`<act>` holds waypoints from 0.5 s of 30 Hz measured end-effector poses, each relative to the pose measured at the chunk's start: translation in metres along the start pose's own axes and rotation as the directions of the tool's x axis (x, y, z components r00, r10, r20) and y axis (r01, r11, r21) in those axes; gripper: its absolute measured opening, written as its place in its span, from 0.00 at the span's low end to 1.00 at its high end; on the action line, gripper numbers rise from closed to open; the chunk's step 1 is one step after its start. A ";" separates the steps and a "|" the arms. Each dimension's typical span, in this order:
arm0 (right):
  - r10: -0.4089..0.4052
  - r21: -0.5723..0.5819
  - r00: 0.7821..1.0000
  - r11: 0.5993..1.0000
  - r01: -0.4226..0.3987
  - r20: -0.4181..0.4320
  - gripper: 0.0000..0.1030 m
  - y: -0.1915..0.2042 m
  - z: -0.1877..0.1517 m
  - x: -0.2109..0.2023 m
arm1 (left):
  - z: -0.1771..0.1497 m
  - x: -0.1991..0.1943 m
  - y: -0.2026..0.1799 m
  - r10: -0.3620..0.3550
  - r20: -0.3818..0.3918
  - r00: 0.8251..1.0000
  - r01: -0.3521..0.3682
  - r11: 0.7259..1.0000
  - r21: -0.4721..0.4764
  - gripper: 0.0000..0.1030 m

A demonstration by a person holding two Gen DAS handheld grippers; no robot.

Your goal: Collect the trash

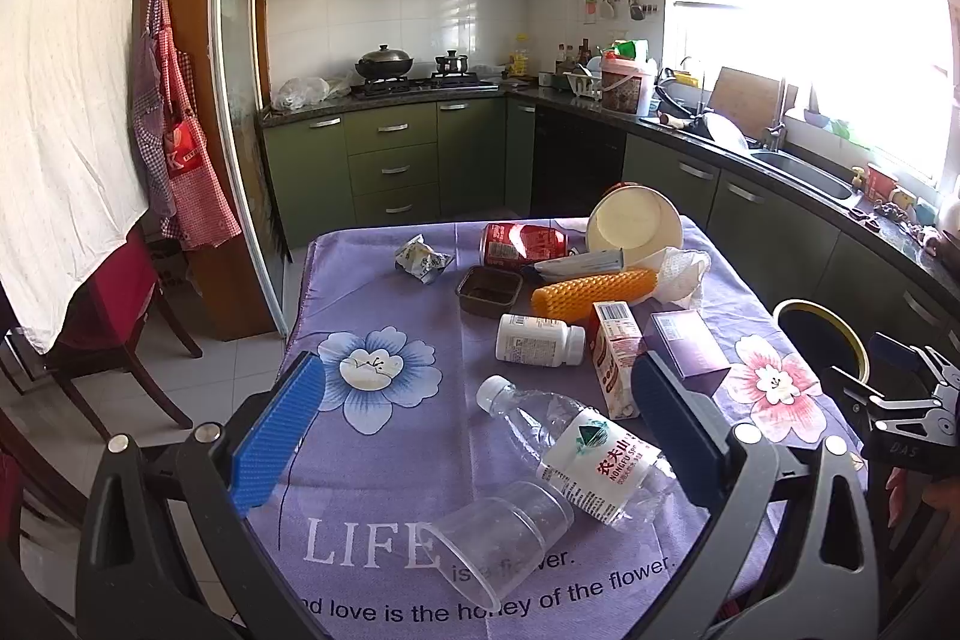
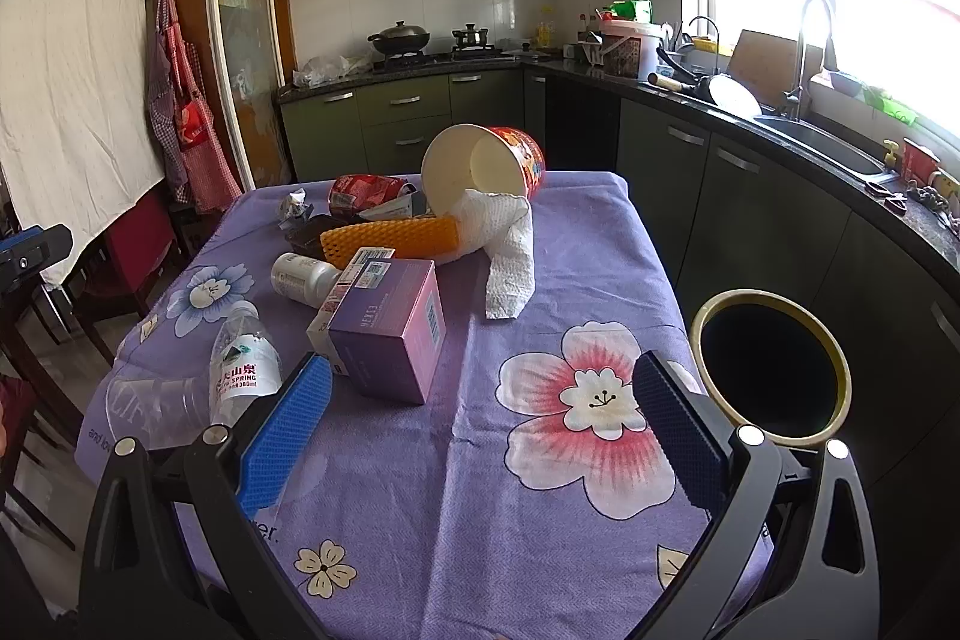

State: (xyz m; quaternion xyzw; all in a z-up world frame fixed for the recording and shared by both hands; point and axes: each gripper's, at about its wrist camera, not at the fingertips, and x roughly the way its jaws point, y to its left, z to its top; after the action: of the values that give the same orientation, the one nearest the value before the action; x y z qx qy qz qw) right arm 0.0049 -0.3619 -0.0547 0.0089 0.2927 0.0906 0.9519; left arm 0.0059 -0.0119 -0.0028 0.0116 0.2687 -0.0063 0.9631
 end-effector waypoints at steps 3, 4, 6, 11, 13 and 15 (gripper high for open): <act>0.000 0.001 1.000 1.000 0.000 -0.003 0.96 0.000 -0.001 0.002 | 0.000 0.000 0.000 0.001 -0.001 1.000 -0.001 1.000 0.000 0.94; 0.001 0.001 1.000 1.000 -0.001 -0.004 0.96 0.000 -0.001 0.002 | 0.000 0.000 0.000 0.001 -0.001 1.000 -0.001 1.000 0.000 0.94; 0.001 0.000 1.000 1.000 -0.001 -0.006 0.96 0.000 -0.002 0.003 | 0.000 0.000 0.000 0.002 -0.001 1.000 -0.002 1.000 0.000 0.94; 0.000 0.000 1.000 1.000 0.000 -0.011 0.96 -0.001 -0.002 0.008 | -0.001 0.001 0.001 0.001 -0.001 1.000 -0.001 1.000 0.000 0.94; 0.002 -0.004 1.000 1.000 -0.002 -0.007 0.96 -0.002 0.001 0.010 | -0.001 0.004 0.001 -0.002 -0.006 1.000 0.002 1.000 0.001 0.94; 0.006 -0.017 1.000 1.000 -0.005 0.024 0.96 -0.004 0.010 0.013 | 0.002 0.010 0.002 -0.009 -0.013 1.000 0.009 1.000 0.008 0.94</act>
State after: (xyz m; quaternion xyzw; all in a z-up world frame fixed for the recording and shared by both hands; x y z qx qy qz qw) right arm 0.0218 -0.3629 -0.0539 0.0027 0.2803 0.0955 0.9552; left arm 0.0158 -0.0095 -0.0064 0.0142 0.2752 -0.0118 0.9612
